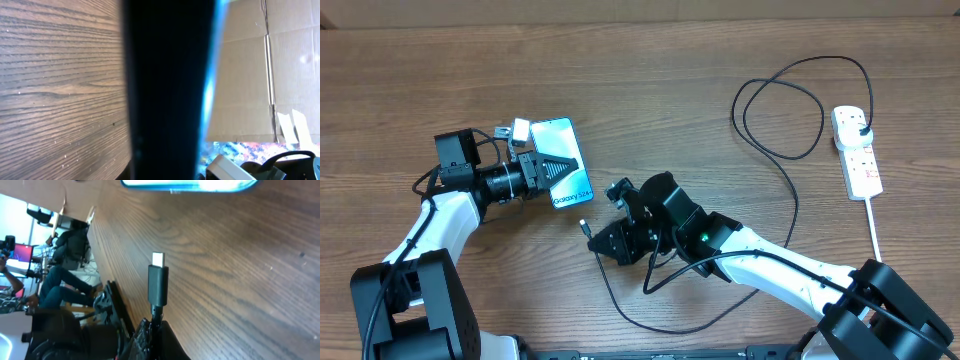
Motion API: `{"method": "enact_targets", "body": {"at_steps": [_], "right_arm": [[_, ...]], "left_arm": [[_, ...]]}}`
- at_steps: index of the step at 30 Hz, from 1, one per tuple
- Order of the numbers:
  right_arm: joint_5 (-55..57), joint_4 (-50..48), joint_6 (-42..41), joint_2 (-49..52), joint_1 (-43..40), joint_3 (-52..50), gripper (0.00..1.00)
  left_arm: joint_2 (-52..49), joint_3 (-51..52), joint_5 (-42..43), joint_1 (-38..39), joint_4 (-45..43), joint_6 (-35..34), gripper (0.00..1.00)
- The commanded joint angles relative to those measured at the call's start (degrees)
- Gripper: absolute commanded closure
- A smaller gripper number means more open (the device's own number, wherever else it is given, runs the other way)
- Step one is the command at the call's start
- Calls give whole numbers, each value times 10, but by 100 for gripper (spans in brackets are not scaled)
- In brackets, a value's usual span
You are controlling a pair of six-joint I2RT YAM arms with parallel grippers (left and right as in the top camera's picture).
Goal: Plug charger to phone and switch on socket
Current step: 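Move the plug tip up to the phone's bottom port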
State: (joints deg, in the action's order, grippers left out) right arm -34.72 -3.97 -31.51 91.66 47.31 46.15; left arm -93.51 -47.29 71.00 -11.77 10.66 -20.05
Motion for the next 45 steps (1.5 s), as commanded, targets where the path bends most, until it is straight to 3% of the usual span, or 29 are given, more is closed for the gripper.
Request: {"method": "enact_targets", "body": {"at_steps": [1,6,7,15,24,30,45], "right_arm": [[16,-19,-2,-15,3,-2,96],[17,-48,-2,-15,3,-1,96],[17,-55,-2,-15,3,-1,96],[54,-80,-32,-15,3,-2,96],[56,-84,-59,-15,18,-1,96],[56,-87,-63,-15,31,-1,96],[48,-110,-76,-16,16,-1,96]], "left_arm": [[13,-2,42,-1,-4,-21,87],[13,-2,57,-1,-4,-20,87],[13,-2,57,-1,-5,-20,95],[13,-2,56,1,-12,-19,96],[13,-2,60,2,-13,-135,96],[13,-2,106,2,-13,-138,96],[13,-2,105,2,-35,-138,96]]}}
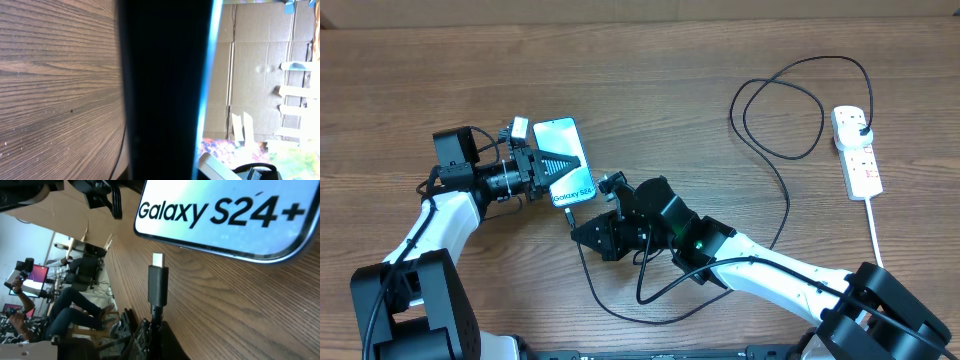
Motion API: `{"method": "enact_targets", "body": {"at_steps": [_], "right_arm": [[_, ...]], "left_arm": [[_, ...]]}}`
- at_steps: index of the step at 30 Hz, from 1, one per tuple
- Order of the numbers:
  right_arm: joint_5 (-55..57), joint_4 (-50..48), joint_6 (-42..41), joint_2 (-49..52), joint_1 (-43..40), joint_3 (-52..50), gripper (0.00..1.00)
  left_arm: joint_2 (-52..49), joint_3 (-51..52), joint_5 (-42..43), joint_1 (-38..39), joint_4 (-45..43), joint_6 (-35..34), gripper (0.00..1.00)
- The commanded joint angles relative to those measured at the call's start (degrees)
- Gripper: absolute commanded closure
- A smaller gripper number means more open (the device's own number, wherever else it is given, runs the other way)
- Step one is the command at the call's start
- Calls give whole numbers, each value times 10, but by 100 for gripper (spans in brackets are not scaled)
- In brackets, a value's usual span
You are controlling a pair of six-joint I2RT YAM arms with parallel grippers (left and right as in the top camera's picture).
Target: Plug charger to phone and switch on socket
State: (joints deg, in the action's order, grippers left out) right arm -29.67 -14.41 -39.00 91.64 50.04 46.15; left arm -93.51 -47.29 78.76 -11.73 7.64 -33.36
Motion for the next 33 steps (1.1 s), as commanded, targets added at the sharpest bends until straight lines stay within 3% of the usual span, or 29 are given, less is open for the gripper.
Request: {"method": "enact_targets", "body": {"at_steps": [1,33], "right_arm": [[-7,-8,-1,-15,-15,-1,96],[-33,-4,-4,-15,-51,-1,96]], "left_arm": [[13,-2,27,1,-4,-5,96],[13,-2,27,1,-5,-5,96]]}}
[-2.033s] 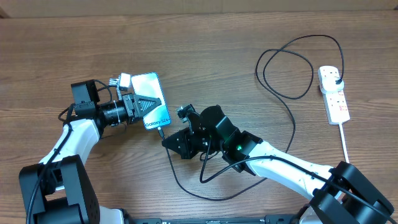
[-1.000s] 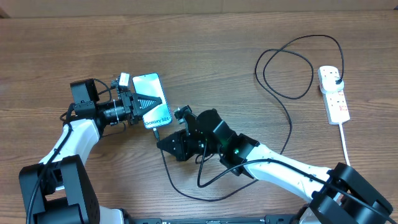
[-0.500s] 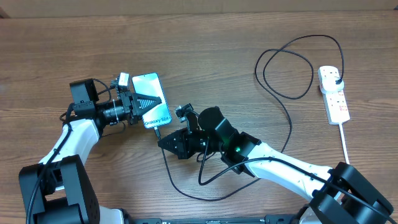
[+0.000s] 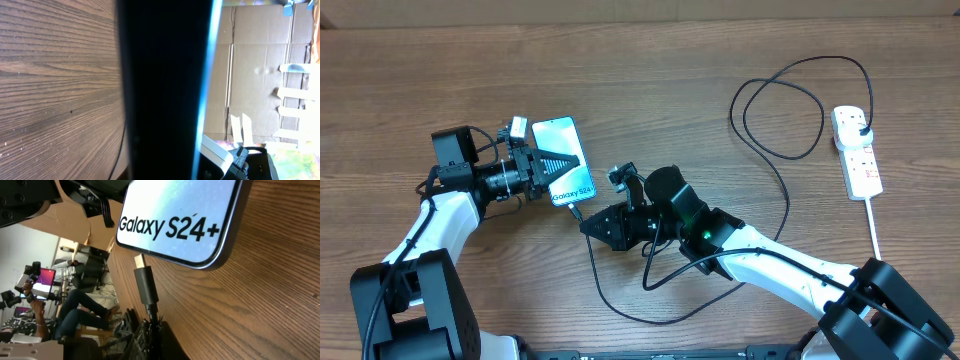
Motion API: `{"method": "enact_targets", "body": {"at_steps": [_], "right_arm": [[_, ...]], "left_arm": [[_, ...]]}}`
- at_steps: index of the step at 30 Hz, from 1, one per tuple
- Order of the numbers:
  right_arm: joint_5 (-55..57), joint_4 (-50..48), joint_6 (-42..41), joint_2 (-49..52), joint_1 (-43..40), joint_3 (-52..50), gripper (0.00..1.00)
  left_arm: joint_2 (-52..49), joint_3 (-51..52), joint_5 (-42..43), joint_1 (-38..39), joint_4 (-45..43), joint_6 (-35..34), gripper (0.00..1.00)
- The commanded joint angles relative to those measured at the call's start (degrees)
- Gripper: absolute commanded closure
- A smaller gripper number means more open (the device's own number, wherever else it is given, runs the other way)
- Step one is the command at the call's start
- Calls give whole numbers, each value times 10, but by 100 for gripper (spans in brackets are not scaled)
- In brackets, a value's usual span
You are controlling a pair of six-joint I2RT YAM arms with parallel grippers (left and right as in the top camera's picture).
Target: Plug charger to phone and switch on socket
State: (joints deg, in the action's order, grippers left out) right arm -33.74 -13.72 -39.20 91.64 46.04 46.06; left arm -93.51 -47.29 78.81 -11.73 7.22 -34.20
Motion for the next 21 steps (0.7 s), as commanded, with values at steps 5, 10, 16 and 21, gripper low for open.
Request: {"method": "enact_targets", "body": {"at_steps": [5,10,16,21], "right_arm": [[-41,-16,3,-15,-11,0,96],[-44,-15,4,-15,-11,0,96],[-43,-9,-3,-15,-11,0,96],[-14,-4,-44,-15,-11,0,96]], "left_arm": [[13,-2,20,0,-1,3,96],[13,-2,20,0,-1,3,96],[13,-2,20,0,0,-10,96],[13,-2,20,0,0,-19,96]]}}
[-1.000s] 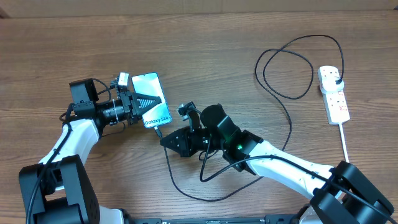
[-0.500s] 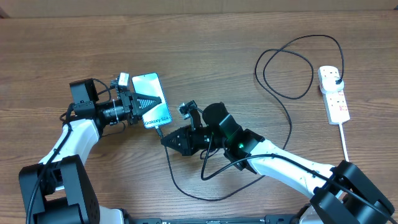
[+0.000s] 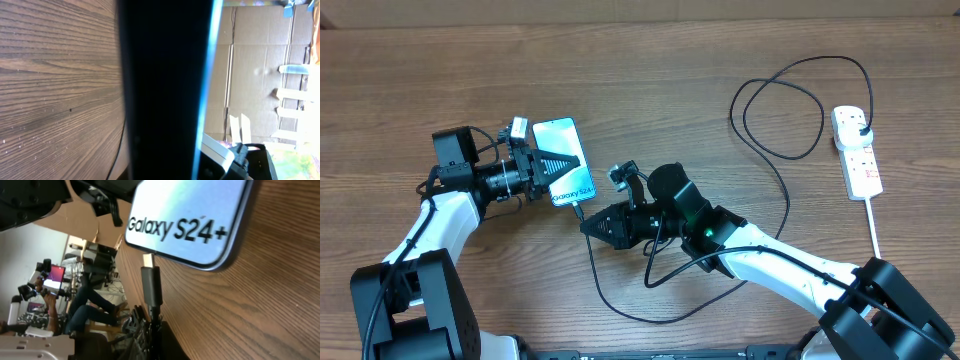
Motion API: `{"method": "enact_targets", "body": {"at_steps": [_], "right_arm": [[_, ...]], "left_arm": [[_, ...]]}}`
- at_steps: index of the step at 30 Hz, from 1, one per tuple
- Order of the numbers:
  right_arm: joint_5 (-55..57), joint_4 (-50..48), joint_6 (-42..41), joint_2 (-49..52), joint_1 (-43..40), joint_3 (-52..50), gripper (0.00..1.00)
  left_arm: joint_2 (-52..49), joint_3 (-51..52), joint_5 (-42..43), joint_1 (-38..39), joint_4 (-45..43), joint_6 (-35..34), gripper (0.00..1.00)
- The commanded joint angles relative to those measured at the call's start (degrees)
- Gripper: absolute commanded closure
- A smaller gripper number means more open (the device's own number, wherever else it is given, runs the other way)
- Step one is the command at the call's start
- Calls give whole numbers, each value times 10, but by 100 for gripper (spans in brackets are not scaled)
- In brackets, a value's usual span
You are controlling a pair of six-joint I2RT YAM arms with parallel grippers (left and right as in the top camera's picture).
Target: Plug charger to phone and switch on socket
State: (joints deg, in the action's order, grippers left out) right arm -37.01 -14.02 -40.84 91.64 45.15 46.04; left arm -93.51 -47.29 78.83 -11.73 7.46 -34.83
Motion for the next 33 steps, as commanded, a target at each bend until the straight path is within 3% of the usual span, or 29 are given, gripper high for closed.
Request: {"method": "enact_targets", "body": {"at_steps": [1,33], "right_arm": [[24,-1,-29,-15,-2,0,96],[24,12,-27,-15,14,0,96]], "left_arm": [[13,-2,20,0,-3,-12,96],[13,-2,3,1,-3,-3,96]]}}
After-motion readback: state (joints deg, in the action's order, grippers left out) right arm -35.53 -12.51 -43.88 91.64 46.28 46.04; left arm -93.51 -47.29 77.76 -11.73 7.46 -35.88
